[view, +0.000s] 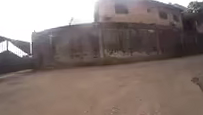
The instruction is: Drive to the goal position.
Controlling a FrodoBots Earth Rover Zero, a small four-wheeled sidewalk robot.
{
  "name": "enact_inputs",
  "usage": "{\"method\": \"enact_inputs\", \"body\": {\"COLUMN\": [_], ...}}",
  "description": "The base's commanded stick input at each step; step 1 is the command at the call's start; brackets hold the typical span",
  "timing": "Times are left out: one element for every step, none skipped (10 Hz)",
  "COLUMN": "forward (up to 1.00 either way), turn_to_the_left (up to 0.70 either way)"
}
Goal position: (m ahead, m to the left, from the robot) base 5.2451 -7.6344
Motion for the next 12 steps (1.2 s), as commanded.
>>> {"method": "enact_inputs", "body": {"forward": [0.70,0.70,0.70,0.70,0.70,0.70,0.70,0.70,0.70,0.70,0.70,0.70], "turn_to_the_left": [0.00,0.00,0.00,0.00,0.00,0.00,0.00,0.00,0.00,0.00,0.00,0.00]}}
